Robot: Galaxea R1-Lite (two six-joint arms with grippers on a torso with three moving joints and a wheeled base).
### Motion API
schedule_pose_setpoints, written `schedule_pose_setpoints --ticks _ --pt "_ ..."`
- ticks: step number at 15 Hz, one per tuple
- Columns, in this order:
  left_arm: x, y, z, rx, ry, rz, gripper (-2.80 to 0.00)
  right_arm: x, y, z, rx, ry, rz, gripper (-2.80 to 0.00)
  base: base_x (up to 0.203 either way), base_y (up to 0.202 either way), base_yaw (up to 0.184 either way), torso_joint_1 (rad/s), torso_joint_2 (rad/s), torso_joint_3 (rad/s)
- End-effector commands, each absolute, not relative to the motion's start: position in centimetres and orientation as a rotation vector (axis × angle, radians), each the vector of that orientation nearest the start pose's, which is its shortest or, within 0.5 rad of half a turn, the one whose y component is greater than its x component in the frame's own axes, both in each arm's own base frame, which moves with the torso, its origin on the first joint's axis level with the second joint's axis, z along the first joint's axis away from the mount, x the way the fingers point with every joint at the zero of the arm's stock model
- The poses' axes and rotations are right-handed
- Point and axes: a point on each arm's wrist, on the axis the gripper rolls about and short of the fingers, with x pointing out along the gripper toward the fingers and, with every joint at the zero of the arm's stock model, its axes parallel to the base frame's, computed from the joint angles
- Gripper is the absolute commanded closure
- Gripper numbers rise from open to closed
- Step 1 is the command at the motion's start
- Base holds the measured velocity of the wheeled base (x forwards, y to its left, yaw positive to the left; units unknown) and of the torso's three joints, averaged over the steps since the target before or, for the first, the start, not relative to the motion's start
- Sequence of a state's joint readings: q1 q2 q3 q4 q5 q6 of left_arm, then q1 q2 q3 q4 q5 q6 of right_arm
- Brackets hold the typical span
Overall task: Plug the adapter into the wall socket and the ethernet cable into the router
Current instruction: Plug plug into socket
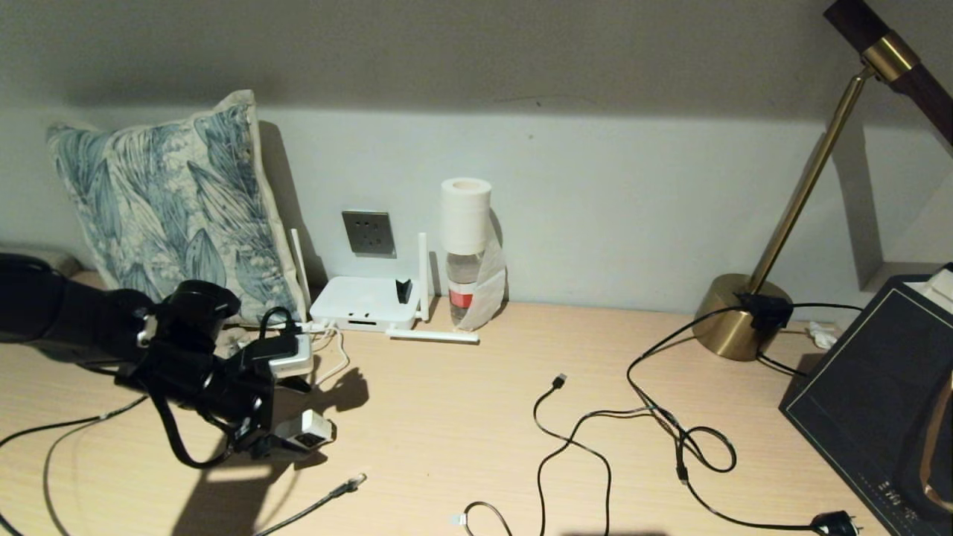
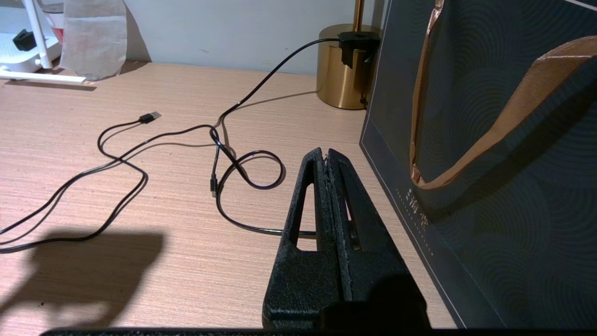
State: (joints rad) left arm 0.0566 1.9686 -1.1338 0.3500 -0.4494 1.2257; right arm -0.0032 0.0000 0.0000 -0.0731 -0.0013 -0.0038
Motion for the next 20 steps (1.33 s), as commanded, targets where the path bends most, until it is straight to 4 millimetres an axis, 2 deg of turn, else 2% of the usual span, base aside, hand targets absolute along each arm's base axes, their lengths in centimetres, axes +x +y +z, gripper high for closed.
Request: schedule_pose_setpoints --ticks 1,2,10,13,16,20 --pt "32.8 0.9 10.2 0.774 0.769 -0.979 -1.40 -2.1 0.0 7.6 -0.005 -0.048 -0.005 0.00 0.000 0.000 0.000 0.000 0.00 0.000" --pt "32.8 0.9 10.0 0.770 0.772 -0.981 0.00 -2.1 0.0 7.6 -0.005 -0.048 -0.005 0.00 0.000 0.000 0.000 0.000 0.00 0.000" --pt "33.0 0.9 9.1 0.767 0.786 -0.985 0.00 -2.1 0.0 7.6 -0.005 -0.048 -0.005 0.00 0.000 0.000 0.000 0.000 0.00 0.000" --pt "33.2 0.8 9.3 0.764 0.764 -0.979 0.00 -2.1 0.0 7.6 -0.005 -0.048 -0.005 0.00 0.000 0.000 0.000 0.000 0.00 0.000" --pt "33.9 0.8 10.4 0.665 0.682 -0.905 0.00 -2.1 0.0 7.6 -0.005 -0.048 -0.004 0.00 0.000 0.000 0.000 0.000 0.00 0.000" --pt "36.3 0.4 14.0 0.348 0.502 -0.673 0.00 -2.1 0.0 7.6 -0.005 -0.048 -0.005 0.00 0.000 0.000 0.000 0.000 0.00 0.000"
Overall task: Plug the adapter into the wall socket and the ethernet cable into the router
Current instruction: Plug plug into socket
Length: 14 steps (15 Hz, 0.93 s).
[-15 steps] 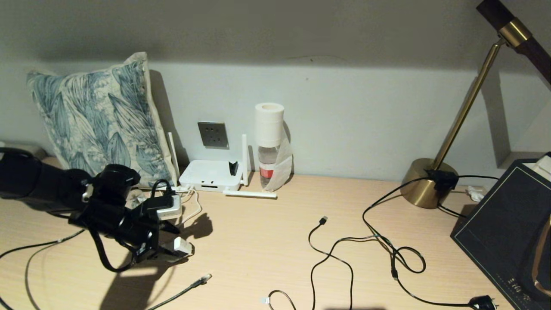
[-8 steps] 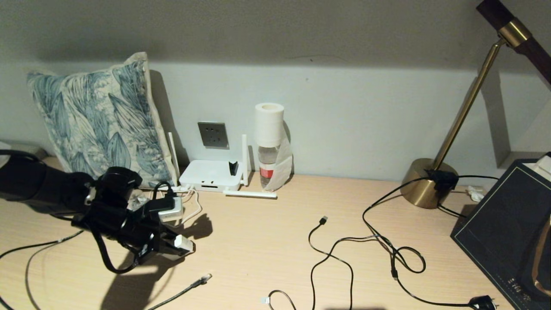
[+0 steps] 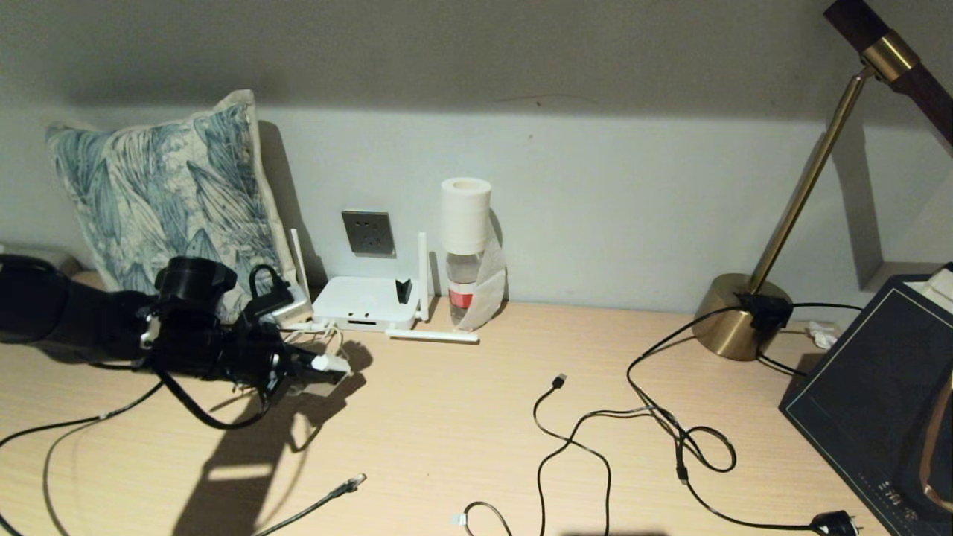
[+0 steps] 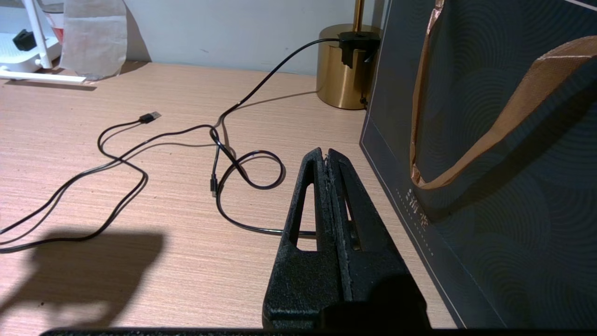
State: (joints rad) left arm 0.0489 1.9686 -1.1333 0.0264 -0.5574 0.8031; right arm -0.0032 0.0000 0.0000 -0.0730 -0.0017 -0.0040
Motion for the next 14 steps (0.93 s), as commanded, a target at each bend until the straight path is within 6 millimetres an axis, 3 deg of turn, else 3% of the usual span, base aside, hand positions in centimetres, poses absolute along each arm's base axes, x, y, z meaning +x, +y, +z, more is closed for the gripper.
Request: schedule_pose_setpoints --ticks 1,4,7,14 --pt "37.2 0.5 14.8 0.290 0.428 -0.611 0.00 -2.1 0.0 7.6 -0.005 -0.048 -0.005 0.00 0.000 0.000 0.000 0.000 0.00 0.000" --pt "40.5 1.0 13.1 0.236 0.262 -0.393 0.00 -2.1 0.0 7.6 -0.005 -0.048 -0.005 0.00 0.000 0.000 0.000 0.000 0.00 0.000" --pt "42.6 -0.5 10.5 0.155 0.118 -0.248 0.00 -2.1 0.0 7.6 -0.005 -0.048 -0.005 0.00 0.000 0.000 0.000 0.000 0.00 0.000" --pt "42.8 -4.0 8.7 0.147 -0.128 -0.165 0.00 -2.1 0.0 7.6 -0.005 -0.048 -0.005 0.00 0.000 0.000 0.000 0.000 0.00 0.000"
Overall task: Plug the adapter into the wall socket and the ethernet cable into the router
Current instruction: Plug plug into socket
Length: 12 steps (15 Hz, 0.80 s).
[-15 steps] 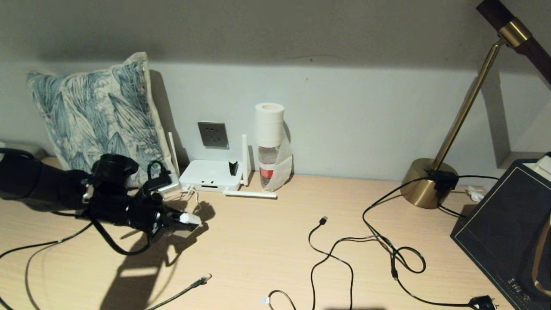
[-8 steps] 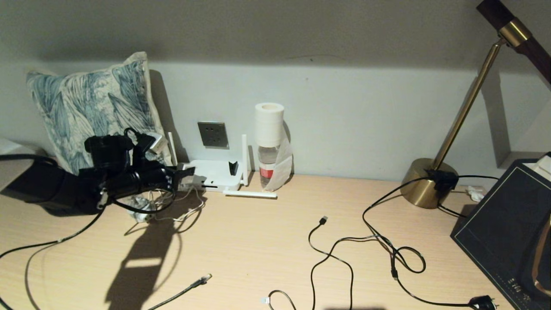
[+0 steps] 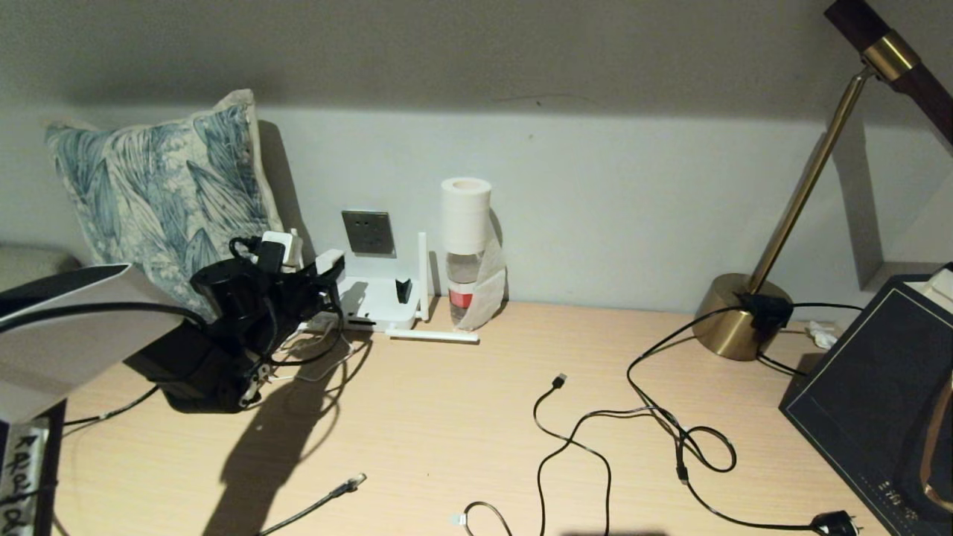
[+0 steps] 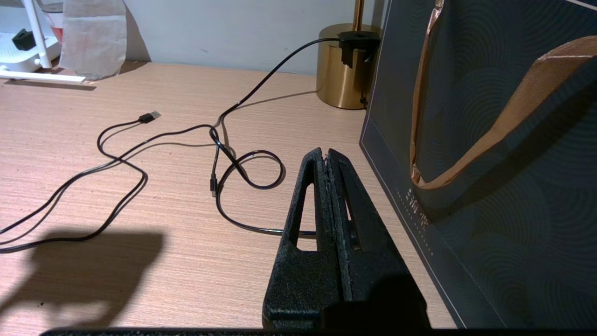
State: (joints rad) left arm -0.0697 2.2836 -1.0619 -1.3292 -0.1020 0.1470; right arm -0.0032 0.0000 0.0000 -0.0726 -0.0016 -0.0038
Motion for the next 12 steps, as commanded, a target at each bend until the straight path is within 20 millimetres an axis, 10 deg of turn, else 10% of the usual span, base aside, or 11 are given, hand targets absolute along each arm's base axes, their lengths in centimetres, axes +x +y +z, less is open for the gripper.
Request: schedule_pose_setpoints --ticks 1,12 --pt "42.9 -4.3 8.4 0.144 -0.149 -0.158 0.00 -2.1 0.0 7.6 -0.005 -0.048 -0.005 0.00 0.000 0.000 0.000 0.000 0.00 0.000" --pt "44.1 -5.9 9.0 0.065 -0.231 -0.150 0.00 -2.1 0.0 7.6 -0.005 -0.048 -0.005 0.00 0.000 0.000 0.000 0.000 0.00 0.000"
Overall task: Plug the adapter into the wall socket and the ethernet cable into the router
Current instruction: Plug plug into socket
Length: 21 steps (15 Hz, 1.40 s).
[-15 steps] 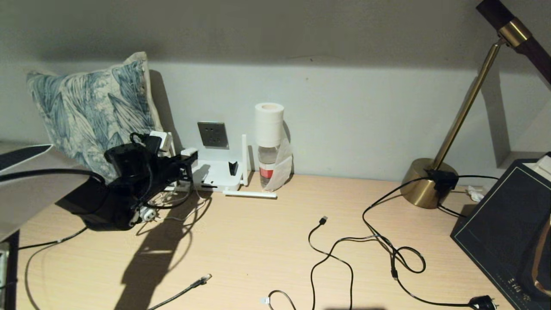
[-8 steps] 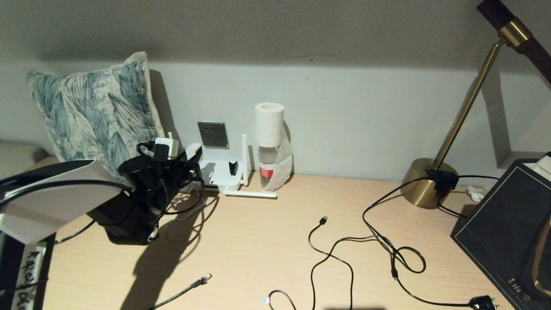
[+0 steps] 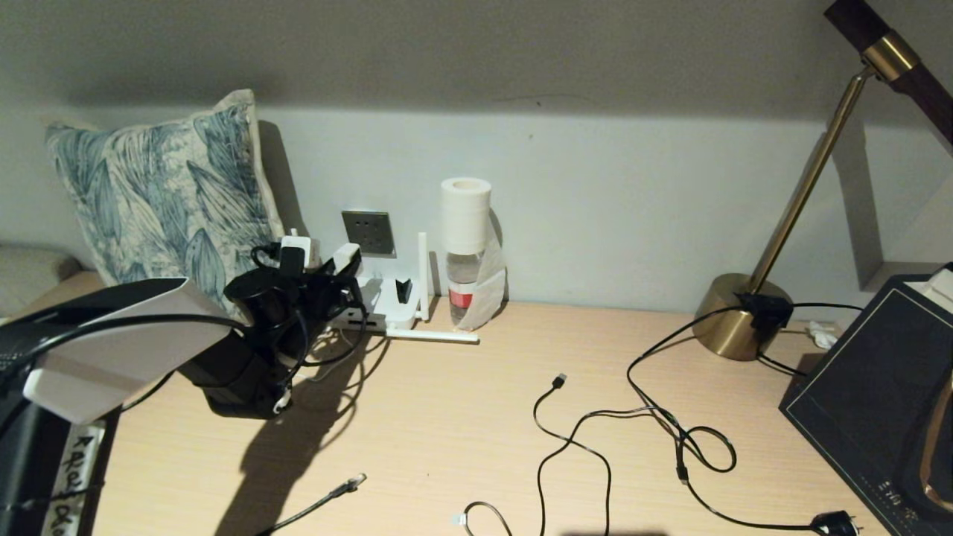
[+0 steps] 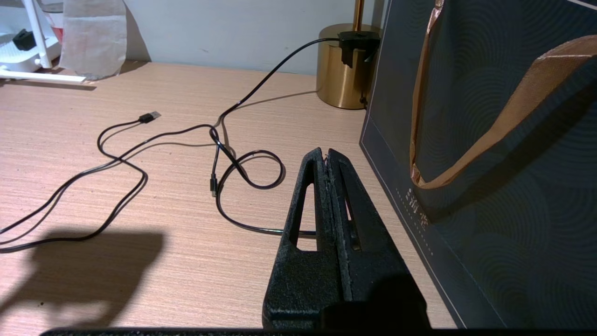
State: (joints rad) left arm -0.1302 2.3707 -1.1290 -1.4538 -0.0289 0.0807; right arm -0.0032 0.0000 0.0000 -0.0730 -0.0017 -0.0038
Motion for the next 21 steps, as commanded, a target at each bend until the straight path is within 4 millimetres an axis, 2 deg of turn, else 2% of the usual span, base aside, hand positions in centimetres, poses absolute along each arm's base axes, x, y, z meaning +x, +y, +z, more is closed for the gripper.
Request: schedule_pose_setpoints --ticks 1,21 --pt "44.2 -5.9 9.2 0.050 -0.239 -0.152 0.00 -2.1 0.0 7.6 -0.005 -0.048 -0.005 0.00 0.000 0.000 0.000 0.000 0.00 0.000" --pt "46.8 -6.5 8.2 0.019 -0.338 -0.144 0.00 -2.1 0.0 7.6 -0.005 -0.048 -0.005 0.00 0.000 0.000 0.000 0.000 0.00 0.000"
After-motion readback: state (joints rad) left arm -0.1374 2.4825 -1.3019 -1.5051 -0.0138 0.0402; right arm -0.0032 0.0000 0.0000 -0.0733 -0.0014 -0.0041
